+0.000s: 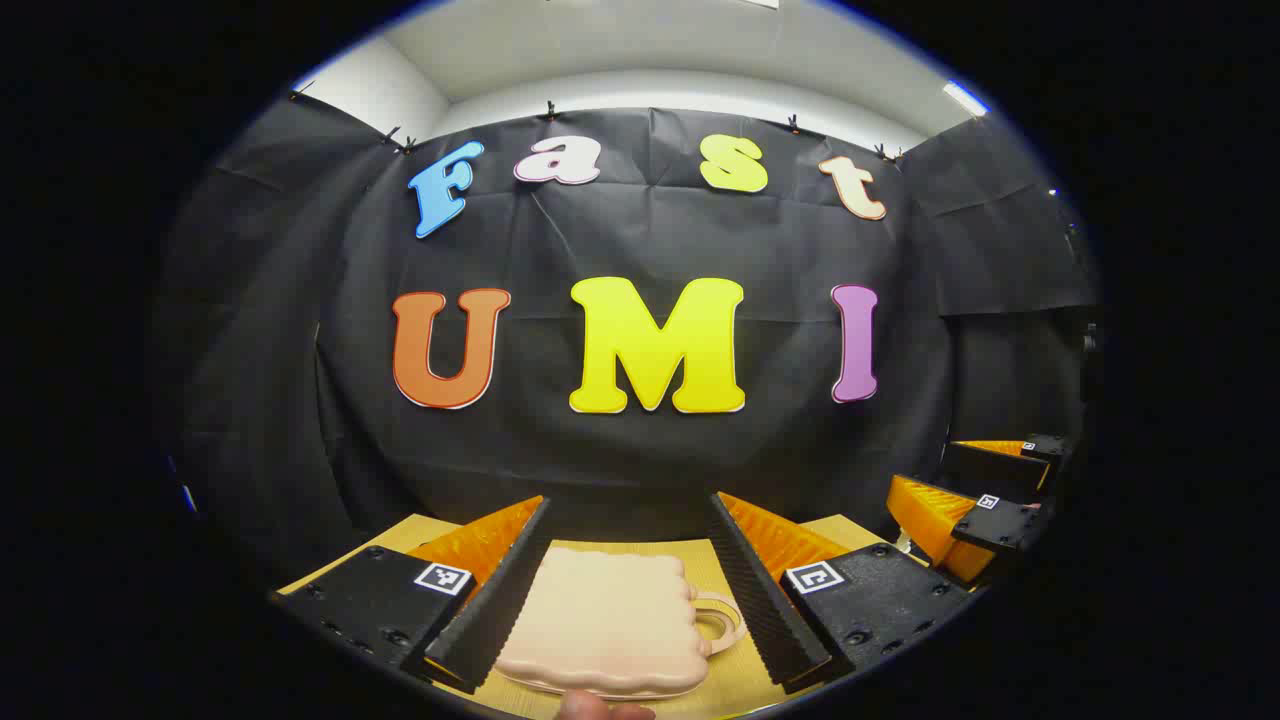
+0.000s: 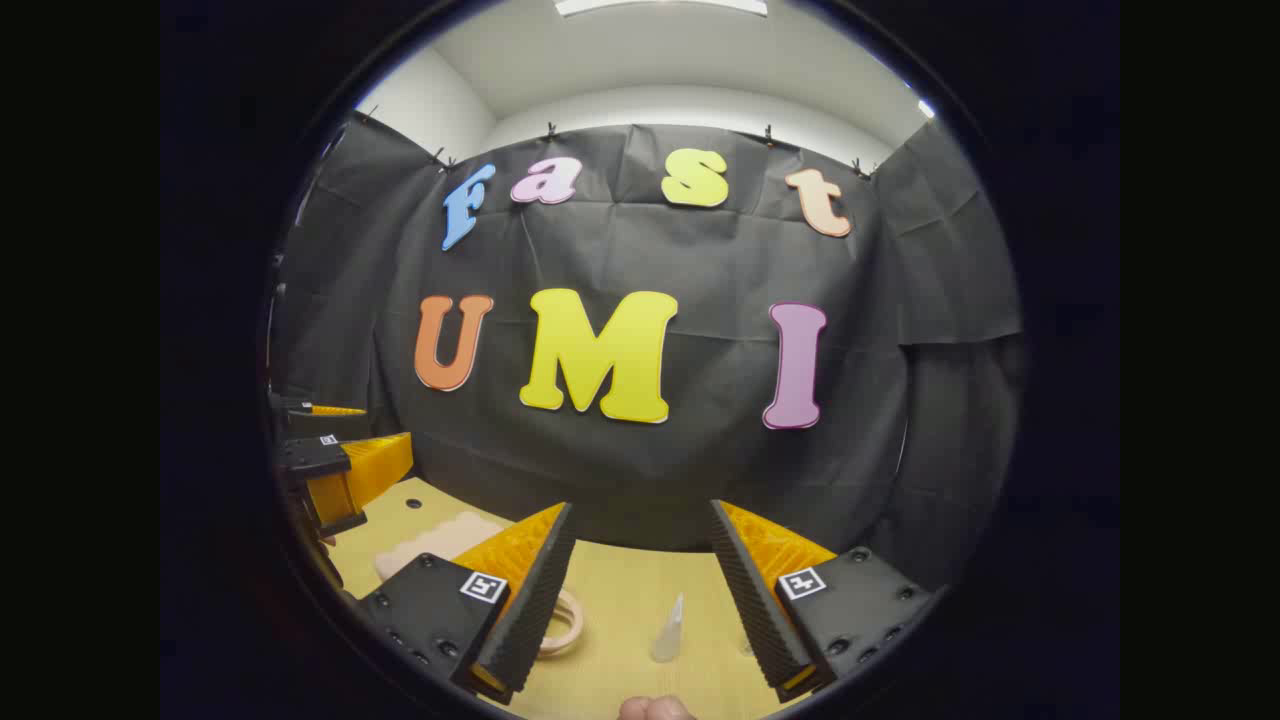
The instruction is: First open the suitcase, pack the skin care products into it, and then close the suitcase.
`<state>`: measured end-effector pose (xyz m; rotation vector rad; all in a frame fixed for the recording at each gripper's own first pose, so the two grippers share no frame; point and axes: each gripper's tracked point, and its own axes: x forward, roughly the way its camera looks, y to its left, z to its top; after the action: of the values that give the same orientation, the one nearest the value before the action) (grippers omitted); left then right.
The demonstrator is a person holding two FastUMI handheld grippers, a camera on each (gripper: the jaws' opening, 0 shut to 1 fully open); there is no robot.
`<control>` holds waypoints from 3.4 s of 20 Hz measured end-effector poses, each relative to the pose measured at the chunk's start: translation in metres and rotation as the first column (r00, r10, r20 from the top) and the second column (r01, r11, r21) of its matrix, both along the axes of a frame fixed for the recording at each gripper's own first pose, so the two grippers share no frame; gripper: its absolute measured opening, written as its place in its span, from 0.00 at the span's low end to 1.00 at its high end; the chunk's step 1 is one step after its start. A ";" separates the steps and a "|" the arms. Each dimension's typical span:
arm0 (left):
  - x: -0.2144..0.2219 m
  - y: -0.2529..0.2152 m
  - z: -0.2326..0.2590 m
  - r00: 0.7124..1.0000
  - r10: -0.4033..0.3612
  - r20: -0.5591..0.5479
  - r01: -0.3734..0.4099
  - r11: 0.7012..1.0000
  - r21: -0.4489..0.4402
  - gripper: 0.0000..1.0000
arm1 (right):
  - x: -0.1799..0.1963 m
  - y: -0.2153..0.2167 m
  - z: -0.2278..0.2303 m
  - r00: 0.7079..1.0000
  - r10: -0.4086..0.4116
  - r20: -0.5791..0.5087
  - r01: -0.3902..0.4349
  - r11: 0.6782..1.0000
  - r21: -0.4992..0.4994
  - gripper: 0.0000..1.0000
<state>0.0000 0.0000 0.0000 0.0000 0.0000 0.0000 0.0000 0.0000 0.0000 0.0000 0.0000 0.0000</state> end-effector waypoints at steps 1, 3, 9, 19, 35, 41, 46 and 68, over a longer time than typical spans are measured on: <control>0.000 -0.002 0.000 1.000 0.005 0.001 -0.005 1.000 0.000 0.98 | 0.001 -0.003 -0.001 1.000 -0.003 -0.001 0.003 1.000 0.004 0.80; 0.002 -0.006 0.002 1.000 0.012 0.003 -0.012 1.000 0.005 0.98 | 0.002 -0.008 -0.002 1.000 -0.008 -0.002 0.008 1.000 0.016 0.78; 0.001 -0.012 0.000 1.000 0.029 -0.006 -0.029 0.999 0.023 0.98 | -0.001 -0.023 -0.004 1.000 -0.023 -0.005 0.023 0.999 0.036 0.78; -0.003 -0.020 -0.007 0.999 0.036 -0.011 -0.035 0.999 0.035 0.98 | 0.000 -0.030 -0.013 1.000 0.005 -0.020 -0.005 0.999 0.042 0.80; 0.019 -0.114 -0.126 0.963 -0.159 -0.219 0.201 0.962 0.186 0.99 | -0.028 -0.110 -0.065 0.980 -0.131 -0.152 0.123 0.990 -0.064 0.79; 0.047 -0.127 -0.208 0.930 -0.117 -0.347 0.291 0.811 0.508 0.99 | -0.043 -0.161 -0.077 0.962 -0.202 -0.182 0.189 0.978 -0.086 0.80; 0.069 -0.110 -0.262 0.891 -0.010 -0.454 0.351 0.648 0.676 0.96 | -0.049 -0.197 -0.090 0.948 -0.243 -0.207 0.234 0.970 -0.066 0.80; 0.090 -0.109 -0.264 0.841 0.054 -0.539 0.365 0.679 0.637 0.10 | -0.041 -0.184 -0.101 0.962 -0.187 -0.201 0.192 0.981 0.010 0.80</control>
<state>0.0897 -0.1086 -0.2642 0.8149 0.5588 -0.1851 -0.0411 -0.1844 -0.1012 0.0293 0.2008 -0.1920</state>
